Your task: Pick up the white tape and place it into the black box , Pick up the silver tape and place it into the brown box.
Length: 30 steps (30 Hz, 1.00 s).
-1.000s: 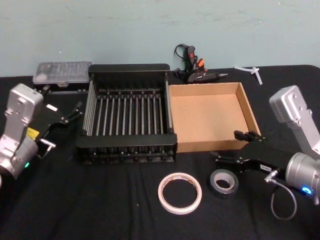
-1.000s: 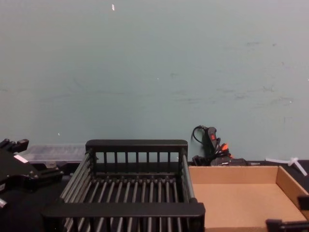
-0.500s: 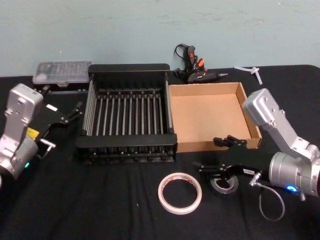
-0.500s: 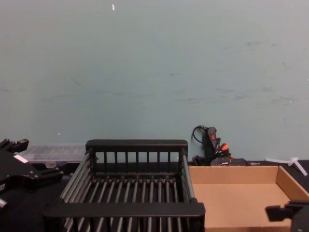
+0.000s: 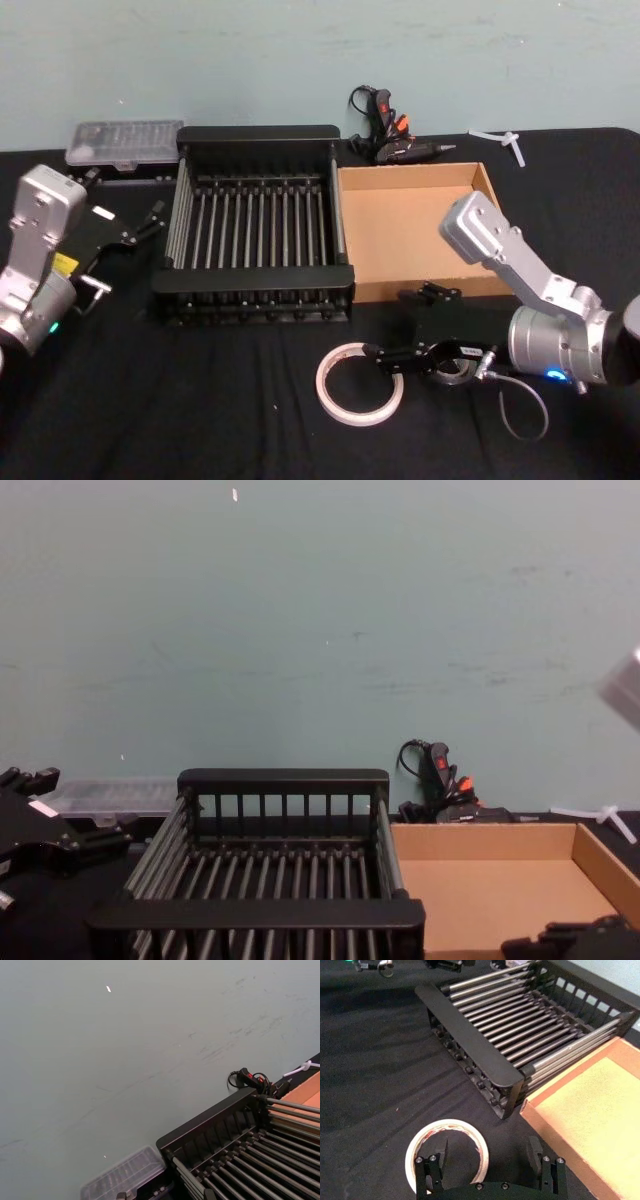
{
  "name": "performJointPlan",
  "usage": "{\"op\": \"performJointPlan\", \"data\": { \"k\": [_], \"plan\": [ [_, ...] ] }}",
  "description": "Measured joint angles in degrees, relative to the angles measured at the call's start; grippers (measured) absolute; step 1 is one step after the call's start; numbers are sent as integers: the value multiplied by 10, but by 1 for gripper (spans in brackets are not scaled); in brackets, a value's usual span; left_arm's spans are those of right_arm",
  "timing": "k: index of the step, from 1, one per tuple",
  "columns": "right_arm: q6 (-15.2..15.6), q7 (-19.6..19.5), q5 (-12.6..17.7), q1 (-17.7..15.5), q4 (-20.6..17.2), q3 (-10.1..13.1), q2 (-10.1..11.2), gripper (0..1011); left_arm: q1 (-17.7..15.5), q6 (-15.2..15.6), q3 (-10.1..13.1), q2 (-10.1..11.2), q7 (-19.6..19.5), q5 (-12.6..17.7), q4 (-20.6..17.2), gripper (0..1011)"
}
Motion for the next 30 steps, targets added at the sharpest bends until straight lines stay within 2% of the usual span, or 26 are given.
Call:
{"op": "performJointPlan", "data": {
  "k": [2, 16, 30],
  "plan": [
    [2, 6, -6, 8, 8, -9, -2, 1003, 0, 0, 0, 0, 0, 0, 0, 1001],
    [6, 20, -35, 29, 31, -38, -11, 1002, 0, 0, 0, 0, 0, 0, 0, 1001],
    [14, 36, -47, 44, 57, -50, -24, 1002, 0, 0, 0, 0, 0, 0, 0, 1001]
  ]
}}
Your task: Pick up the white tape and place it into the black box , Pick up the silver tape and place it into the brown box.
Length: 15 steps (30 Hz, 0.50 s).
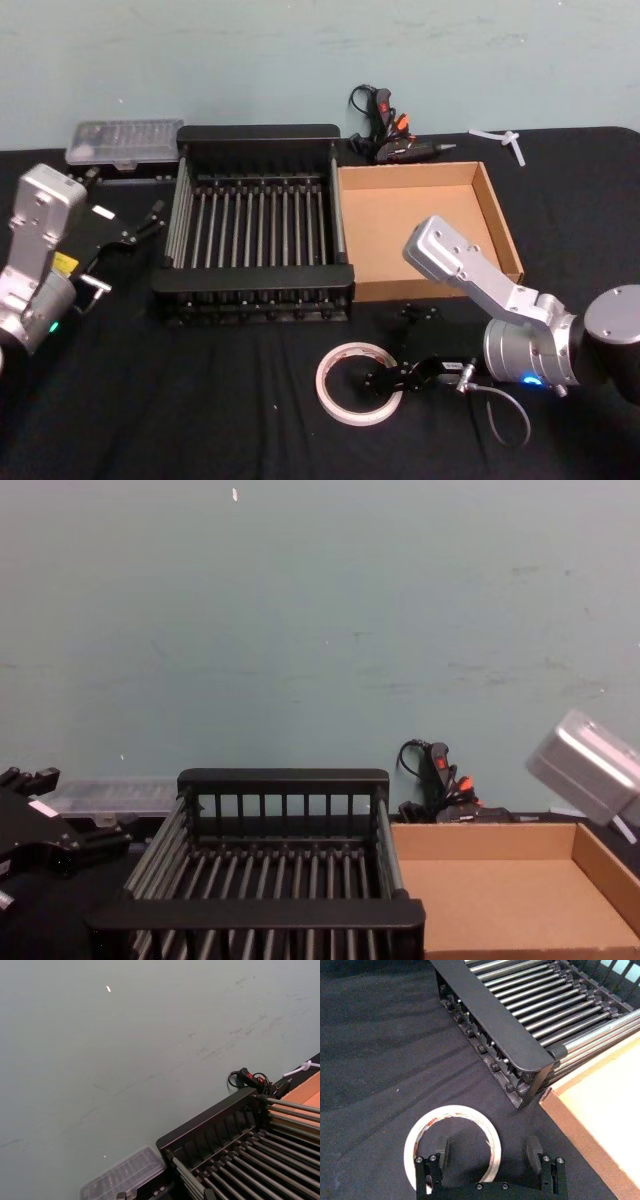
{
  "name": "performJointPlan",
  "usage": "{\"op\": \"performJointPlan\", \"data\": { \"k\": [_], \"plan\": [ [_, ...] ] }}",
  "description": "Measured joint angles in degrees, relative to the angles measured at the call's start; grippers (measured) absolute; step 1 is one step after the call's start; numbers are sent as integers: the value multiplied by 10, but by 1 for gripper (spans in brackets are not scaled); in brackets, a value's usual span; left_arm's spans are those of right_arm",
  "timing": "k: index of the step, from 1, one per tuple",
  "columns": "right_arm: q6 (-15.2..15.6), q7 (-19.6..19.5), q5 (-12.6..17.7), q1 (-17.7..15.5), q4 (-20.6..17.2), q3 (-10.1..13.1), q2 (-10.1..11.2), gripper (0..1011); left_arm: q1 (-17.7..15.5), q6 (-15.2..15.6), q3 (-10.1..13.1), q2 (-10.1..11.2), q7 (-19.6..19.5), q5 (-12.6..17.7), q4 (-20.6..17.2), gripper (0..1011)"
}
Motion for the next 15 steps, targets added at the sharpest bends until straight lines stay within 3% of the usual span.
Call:
{"op": "performJointPlan", "data": {
  "k": [15],
  "plan": [
    [4, 11, -8, 13, 22, -10, -8, 1002, 0, 0, 0, 0, 0, 0, 0, 1001]
  ]
}}
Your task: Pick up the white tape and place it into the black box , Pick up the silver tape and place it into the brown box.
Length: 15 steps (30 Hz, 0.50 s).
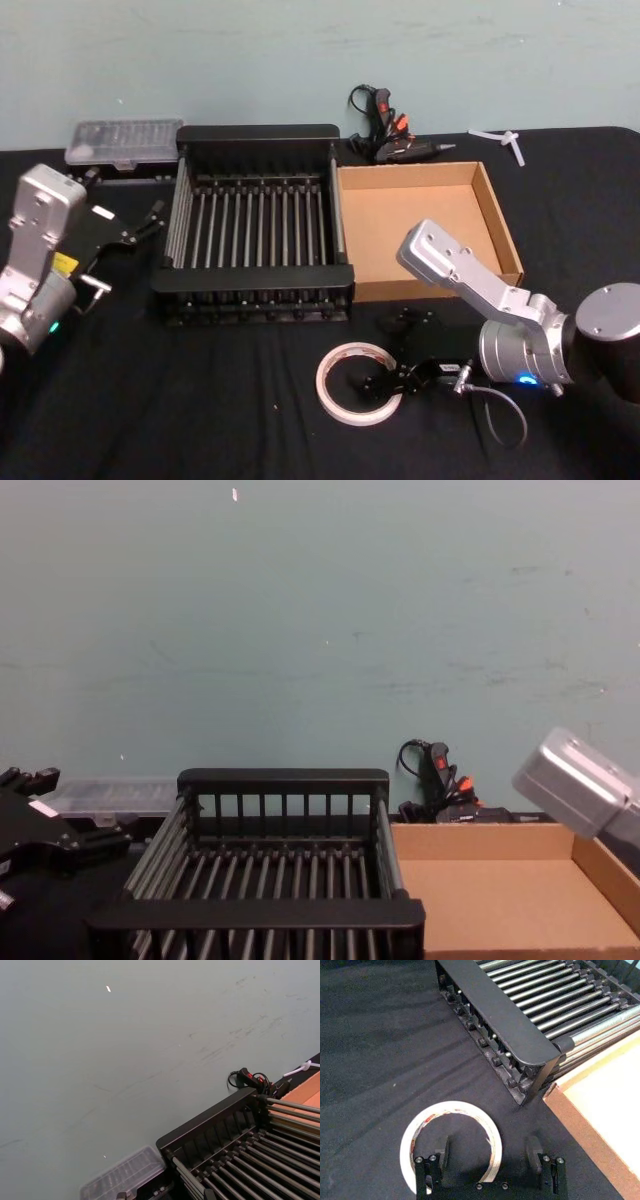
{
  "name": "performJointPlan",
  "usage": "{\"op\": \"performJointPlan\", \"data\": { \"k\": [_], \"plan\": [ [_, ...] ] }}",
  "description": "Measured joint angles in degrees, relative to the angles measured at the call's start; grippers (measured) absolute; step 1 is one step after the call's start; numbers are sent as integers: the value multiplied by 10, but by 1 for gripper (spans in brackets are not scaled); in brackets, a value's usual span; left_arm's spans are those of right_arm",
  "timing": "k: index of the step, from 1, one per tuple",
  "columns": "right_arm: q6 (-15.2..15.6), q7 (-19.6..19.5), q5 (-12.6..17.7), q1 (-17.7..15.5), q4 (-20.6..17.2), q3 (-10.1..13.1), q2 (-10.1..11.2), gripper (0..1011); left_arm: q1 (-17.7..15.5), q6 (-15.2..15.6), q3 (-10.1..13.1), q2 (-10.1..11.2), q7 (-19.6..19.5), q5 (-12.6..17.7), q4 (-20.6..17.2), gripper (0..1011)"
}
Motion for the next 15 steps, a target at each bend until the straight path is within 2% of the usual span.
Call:
{"op": "performJointPlan", "data": {
  "k": [15],
  "plan": [
    [1, 6, -6, 7, 10, -6, -5, 1002, 0, 0, 0, 0, 0, 0, 0, 1001]
  ]
}}
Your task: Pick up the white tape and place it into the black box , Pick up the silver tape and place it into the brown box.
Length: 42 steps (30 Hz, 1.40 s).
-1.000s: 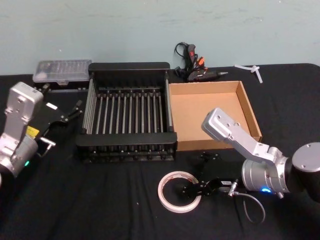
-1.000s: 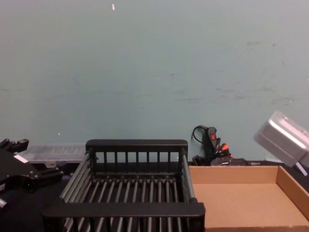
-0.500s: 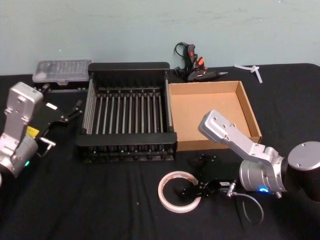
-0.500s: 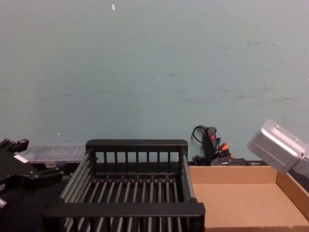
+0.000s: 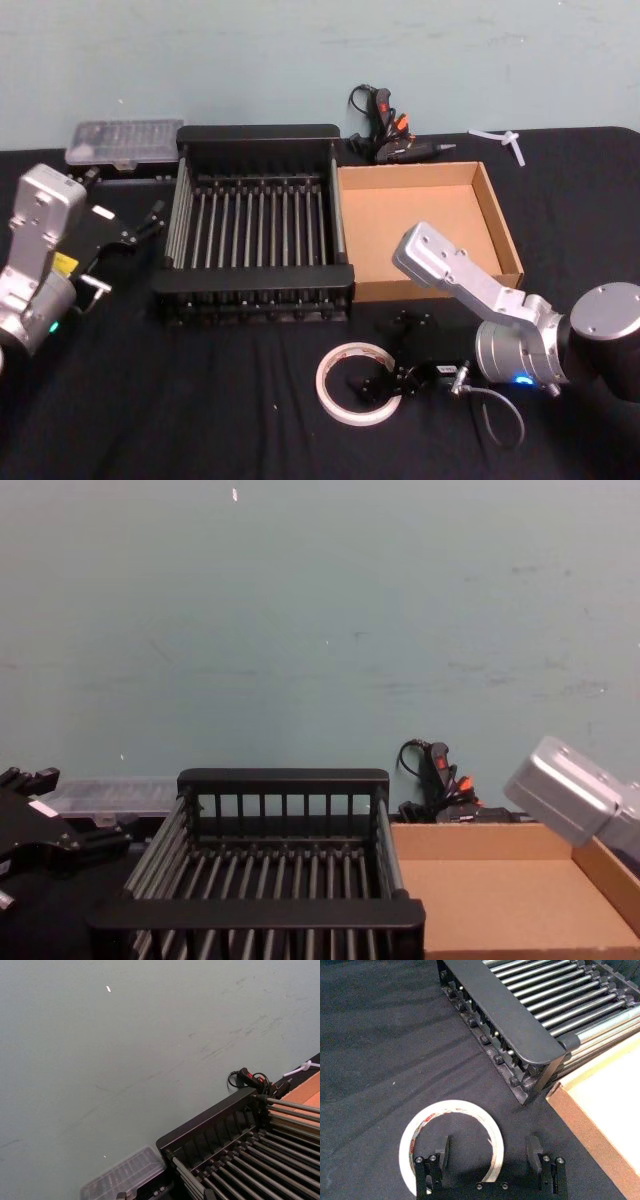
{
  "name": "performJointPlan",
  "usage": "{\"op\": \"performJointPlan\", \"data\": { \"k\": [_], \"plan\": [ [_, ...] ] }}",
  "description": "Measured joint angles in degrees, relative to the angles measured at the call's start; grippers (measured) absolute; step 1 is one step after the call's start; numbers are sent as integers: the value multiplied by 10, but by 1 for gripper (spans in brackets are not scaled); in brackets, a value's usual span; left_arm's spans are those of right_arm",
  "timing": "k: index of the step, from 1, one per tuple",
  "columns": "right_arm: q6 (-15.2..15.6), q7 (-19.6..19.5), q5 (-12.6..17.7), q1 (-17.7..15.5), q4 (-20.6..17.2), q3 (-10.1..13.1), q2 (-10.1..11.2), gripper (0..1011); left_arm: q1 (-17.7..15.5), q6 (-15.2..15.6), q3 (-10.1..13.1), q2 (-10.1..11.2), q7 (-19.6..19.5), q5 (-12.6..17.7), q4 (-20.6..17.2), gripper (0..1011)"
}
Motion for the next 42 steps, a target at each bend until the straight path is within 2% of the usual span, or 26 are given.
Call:
{"op": "performJointPlan", "data": {
  "k": [42],
  "plan": [
    [3, 3, -2, 8, 16, -3, -10, 1002, 0, 0, 0, 0, 0, 0, 0, 1001]
  ]
}}
